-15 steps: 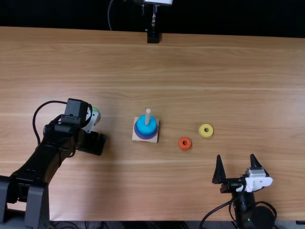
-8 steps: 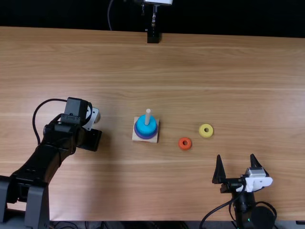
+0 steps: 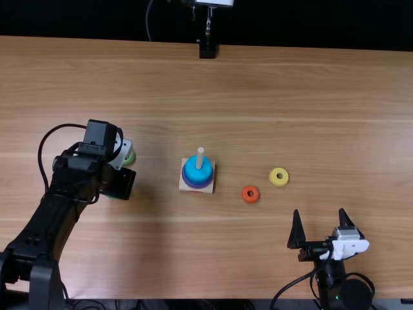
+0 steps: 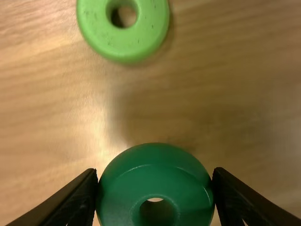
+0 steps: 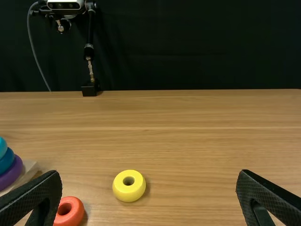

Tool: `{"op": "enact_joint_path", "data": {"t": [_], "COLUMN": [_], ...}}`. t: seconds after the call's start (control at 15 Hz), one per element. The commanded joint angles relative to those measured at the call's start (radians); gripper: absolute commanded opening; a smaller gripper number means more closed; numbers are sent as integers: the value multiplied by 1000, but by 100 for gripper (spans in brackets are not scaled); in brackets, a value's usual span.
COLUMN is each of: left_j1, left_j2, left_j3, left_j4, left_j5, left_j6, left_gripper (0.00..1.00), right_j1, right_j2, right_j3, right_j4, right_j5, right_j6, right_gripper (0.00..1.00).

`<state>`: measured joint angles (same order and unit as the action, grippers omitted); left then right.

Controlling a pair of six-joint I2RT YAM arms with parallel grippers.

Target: Build the Hanoi tower: stack the rings onto the peg from bottom to top in this color order: purple, dark blue, light blue, dark green, light green, yellow, orange.

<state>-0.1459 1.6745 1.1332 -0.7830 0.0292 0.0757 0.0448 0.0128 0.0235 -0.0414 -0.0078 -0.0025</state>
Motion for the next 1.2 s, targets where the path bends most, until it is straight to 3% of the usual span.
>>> {"op": "enact_joint_path", "data": {"t": [0.0,0.4,0.93,1.13], "left_j1": [-1,-21,-182,-247], "left_j2": [-44,-81,159,257], "left_j3": [62,309,810,975], "left_j4": [-36,-264,-640,-703], "left_j5": [-5,2,13,8], "left_j6": [-2,-9,-127,-138], "left_gripper": [0,0,0,0], "right_j1": [-8,-8,-10,-8], "right_j2": [-13,-13,-13,-13], "right_j3": [-10,-10,-10,-10], "right_j4": [3,3,3,3], "right_j5": [-1,-1,-1,-1], "right_j6": [-5,-5,-5,-5], "right_gripper": [100,100,100,100]}}
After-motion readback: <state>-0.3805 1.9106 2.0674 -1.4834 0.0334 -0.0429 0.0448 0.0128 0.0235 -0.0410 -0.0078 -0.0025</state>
